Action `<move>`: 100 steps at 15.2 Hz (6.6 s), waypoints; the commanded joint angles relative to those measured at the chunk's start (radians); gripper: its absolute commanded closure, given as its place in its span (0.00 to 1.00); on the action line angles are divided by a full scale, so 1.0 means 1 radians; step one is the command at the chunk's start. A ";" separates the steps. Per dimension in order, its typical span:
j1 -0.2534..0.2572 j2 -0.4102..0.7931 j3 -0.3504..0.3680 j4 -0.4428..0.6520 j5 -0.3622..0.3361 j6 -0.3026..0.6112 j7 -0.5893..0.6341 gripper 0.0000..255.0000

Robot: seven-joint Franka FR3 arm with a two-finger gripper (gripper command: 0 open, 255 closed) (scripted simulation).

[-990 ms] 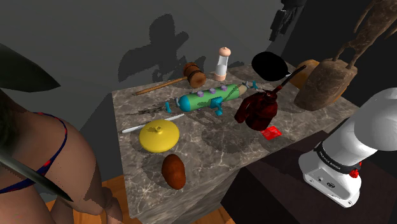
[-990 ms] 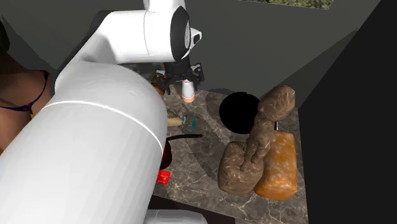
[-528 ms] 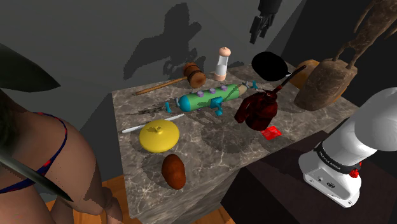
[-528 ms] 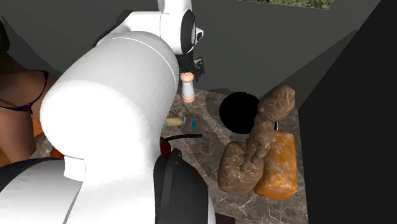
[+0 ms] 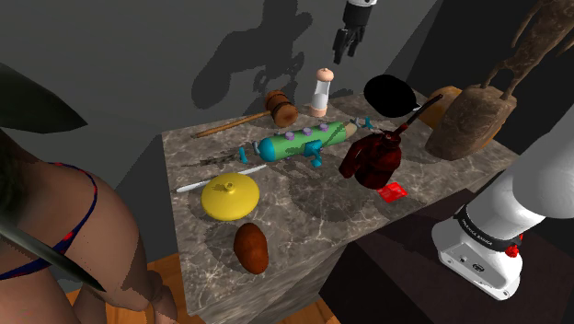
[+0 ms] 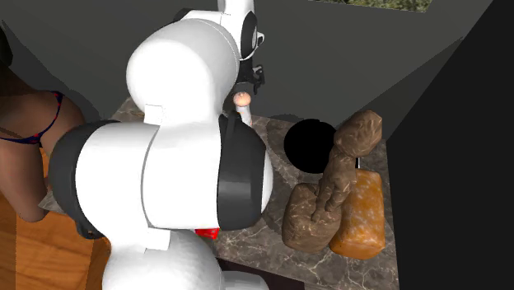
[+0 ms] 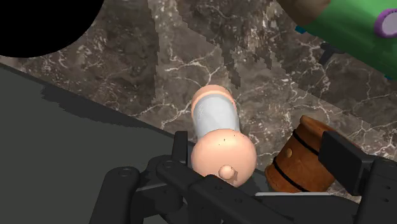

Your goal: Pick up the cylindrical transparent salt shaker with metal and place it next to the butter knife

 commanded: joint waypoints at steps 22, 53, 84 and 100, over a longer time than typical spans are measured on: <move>-0.009 0.314 0.016 0.228 0.062 0.083 -0.045 0.00; 0.026 0.182 0.025 0.296 0.041 -0.115 0.017 1.00; 0.330 -0.289 0.346 0.032 0.039 -0.298 0.647 1.00; 0.424 -0.258 0.496 0.095 0.041 -0.323 0.891 1.00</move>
